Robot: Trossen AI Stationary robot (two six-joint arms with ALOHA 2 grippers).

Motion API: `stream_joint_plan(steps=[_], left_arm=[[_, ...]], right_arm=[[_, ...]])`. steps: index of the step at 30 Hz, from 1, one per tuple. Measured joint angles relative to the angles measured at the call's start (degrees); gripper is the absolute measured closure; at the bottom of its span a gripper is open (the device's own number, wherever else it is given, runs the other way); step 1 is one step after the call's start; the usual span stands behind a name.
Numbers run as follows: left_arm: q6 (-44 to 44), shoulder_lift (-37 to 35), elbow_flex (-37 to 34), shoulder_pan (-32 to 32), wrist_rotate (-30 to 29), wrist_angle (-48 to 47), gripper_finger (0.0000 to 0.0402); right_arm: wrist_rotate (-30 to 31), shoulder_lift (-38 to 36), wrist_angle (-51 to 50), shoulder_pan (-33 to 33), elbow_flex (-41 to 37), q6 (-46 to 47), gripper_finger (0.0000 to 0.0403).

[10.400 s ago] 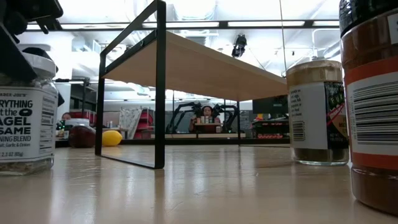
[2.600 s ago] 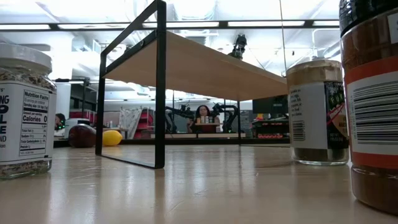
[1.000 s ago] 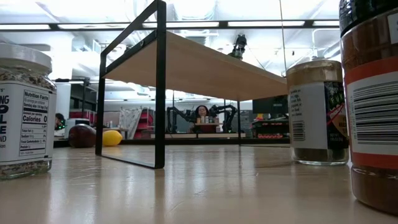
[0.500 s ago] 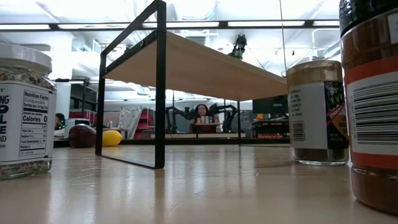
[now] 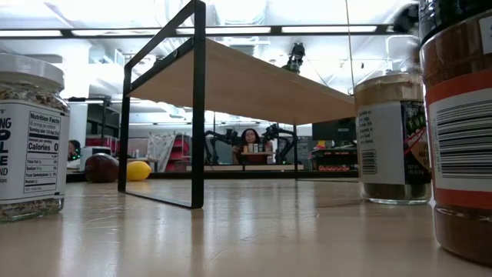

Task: Shelf spices
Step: Put the brown seasoning bottle on the shelf

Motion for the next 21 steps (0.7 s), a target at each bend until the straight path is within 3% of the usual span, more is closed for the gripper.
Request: stream_joint_plan(steps=[8,15,21], left_arm=[[0.4,0.0,0.0,0.1,-0.2,0.0,0.0228],[0.4,0.0,0.0,0.1,-0.2,-0.1,0.0221],[1.4,0.0,0.0,0.1,-0.2,-0.2,0.0226]], right_arm=[[1.2,-0.1,-2.7,-14.9,10.3,-20.5,0.0234],[-6.8,0.0,-2.9,-29.6,13.1,-35.4,0.0232],[-10.8,2.6,-3.2,-38.6,13.0,-42.8,0.023]])
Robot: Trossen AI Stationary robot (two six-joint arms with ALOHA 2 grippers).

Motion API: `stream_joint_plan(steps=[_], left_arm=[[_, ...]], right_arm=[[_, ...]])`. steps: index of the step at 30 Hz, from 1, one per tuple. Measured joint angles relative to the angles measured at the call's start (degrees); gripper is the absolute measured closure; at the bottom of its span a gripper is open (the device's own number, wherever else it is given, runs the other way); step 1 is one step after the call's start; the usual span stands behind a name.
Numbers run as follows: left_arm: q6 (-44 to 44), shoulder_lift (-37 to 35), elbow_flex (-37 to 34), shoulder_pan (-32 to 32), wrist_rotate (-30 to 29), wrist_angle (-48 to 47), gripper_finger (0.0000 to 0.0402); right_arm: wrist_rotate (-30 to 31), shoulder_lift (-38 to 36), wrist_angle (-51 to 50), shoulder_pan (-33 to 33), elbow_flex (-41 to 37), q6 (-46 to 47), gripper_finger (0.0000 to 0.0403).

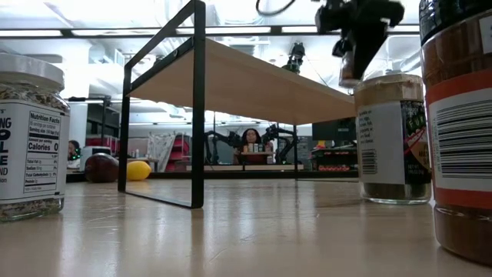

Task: Shelf spices
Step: Put the brown seasoning bottle on the shelf, then put the gold seasoning bottle on the shelf

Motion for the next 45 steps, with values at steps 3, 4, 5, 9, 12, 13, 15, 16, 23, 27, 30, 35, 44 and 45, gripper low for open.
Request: stream_joint_plan(steps=[3,4,5,9,12,13,15,16,23,27,30,35,44,45], left_arm=[[0.0,0.0,0.0,0.0,0.0,0.0,0.0229],[0.0,0.0,0.0,0.0,0.0,0.0,0.0229],[0.0,0.0,0.0,0.0,0.0,0.0,0.023],[0.0,0.0,0.0,0.0,0.0,0.0,0.0229],[0.0,0.0,0.0,0.0,0.0,0.0,0.0226],[0.0,0.0,0.0,0.0,0.0,0.0,0.0226],[0.0,0.0,0.0,0.0,0.0,0.1,0.0227],[0.0,0.0,0.0,0.0,0.0,0.0,0.0228],[-1.6,0.0,-1.5,0.0,0.0,0.2,0.0232],[-1.7,0.0,-2.3,0.0,0.0,0.1,0.0228],[-1.7,0.0,-2.2,0.0,0.0,0.3,0.0226],[-1.5,0.0,-2.1,0.0,0.0,1.2,0.0228],[-1.3,0.0,-2.1,0.0,0.0,1.2,0.0226],[-1.3,0.0,-2.1,0.0,0.0,1.2,0.0225]], right_arm=[[-1.1,2.2,-0.2,-2.4,0.0,-3.6,0.0231],[-1.1,3.1,-0.2,-2.8,0.0,-4.8,0.0233],[-1.1,4.2,-0.6,-3.1,0.2,-6.0,0.0233],[-1.0,7.8,-1.5,-4.1,2.2,-8.9,0.0231],[-0.2,10.4,-2.0,-4.5,4.3,-10.5,0.0228],[0.5,11.2,-2.1,-4.5,5.2,-11.1,0.0229],[1.7,12.5,-2.9,-4.8,6.7,-12.3,0.0231],[2.5,13.1,-3.1,-4.9,7.4,-12.8,0.0231],[3.5,14.1,-3.0,-6.7,9.5,-13.3,0.0218],[3.6,14.1,-2.9,-7.1,9.6,-12.4,0.0216],[3.6,14.1,-2.8,-7.1,9.6,-12.2,0.0214],[3.8,14.1,-2.9,-7.0,9.6,-11.3,0.0193],[5.1,14.0,-10.5,-6.9,15.2,-7.0,0.0121],[5.0,13.9,-12.2,-6.9,16.2,-5.8,0.0115]])
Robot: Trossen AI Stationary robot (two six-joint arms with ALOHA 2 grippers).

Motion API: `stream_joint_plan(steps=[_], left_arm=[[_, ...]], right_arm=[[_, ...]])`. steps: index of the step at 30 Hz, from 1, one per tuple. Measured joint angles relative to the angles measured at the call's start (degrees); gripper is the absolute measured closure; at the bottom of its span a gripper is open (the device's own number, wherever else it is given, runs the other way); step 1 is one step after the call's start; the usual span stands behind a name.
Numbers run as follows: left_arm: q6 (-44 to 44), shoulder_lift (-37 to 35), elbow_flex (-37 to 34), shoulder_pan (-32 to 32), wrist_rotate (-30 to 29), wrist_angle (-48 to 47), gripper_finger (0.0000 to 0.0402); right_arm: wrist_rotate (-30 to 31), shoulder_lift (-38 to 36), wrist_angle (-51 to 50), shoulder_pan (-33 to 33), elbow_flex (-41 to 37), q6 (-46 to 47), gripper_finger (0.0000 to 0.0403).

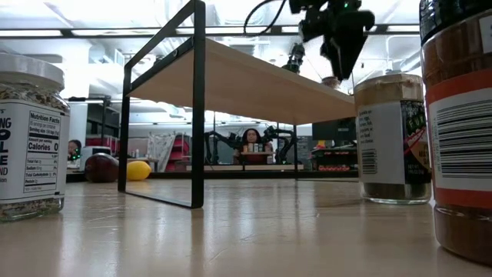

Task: Shelf spices
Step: Put the gold seasoning bottle on the shelf

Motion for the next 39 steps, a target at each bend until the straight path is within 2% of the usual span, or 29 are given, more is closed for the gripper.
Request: stream_joint_plan(steps=[4,7,17,27,32,39], left_arm=[[0.0,0.0,0.0,0.0,0.0,0.0,0.0223],[0.0,0.0,0.1,0.0,0.0,0.0,0.0225],[-0.2,0.0,0.1,-0.1,1.0,0.7,0.0231],[-0.2,0.0,0.1,-0.2,2.1,1.1,0.023],[-0.2,0.0,0.1,-0.2,2.1,1.2,0.0232],[0.0,0.0,0.1,-0.1,2.1,1.3,0.0223]], right_arm=[[0.0,-0.8,-6.3,1.0,3.6,5.5,0.0095],[-2.1,-3.2,-5.8,3.5,3.4,9.1,0.009],[-3.7,-7.0,-5.6,17.7,-0.5,22.1,0.0107],[-4.6,-3.1,10.7,36.5,-8.1,28.6,0.012],[-2.4,-0.4,14.5,40.1,-8.2,31.2,0.0107],[-1.9,2.6,17.6,41.1,-8.3,33.0,0.0079]])
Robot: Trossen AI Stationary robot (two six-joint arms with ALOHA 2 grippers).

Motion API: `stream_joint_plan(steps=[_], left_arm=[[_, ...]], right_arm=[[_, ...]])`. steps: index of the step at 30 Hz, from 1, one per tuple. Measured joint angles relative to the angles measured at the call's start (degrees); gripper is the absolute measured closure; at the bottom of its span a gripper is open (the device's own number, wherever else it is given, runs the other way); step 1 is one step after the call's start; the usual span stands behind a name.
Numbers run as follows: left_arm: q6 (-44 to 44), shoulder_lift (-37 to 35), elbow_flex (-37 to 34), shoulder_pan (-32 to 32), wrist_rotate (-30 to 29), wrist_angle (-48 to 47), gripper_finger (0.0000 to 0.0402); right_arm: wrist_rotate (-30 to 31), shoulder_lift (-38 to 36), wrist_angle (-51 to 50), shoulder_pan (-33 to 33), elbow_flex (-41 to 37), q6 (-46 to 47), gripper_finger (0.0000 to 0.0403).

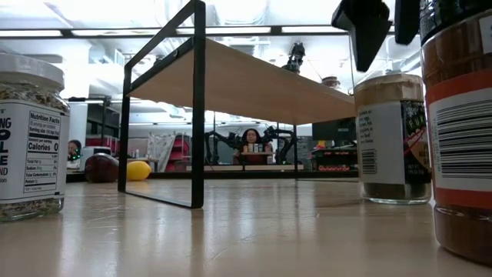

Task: Shelf spices
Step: Put the gold seasoning bottle on the shelf

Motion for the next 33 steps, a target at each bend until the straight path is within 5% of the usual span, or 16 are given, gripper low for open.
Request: stream_joint_plan(steps=[15,33], left_arm=[[0.0,0.0,0.0,0.0,0.9,-0.3,0.0224],[0.0,0.0,0.0,0.0,1.4,-0.2,0.0225]], right_arm=[[0.3,7.5,1.3,0.1,0.0,-1.5,0.0057],[0.4,10.8,6.5,0.0,-5.6,-1.9,0.0078]])
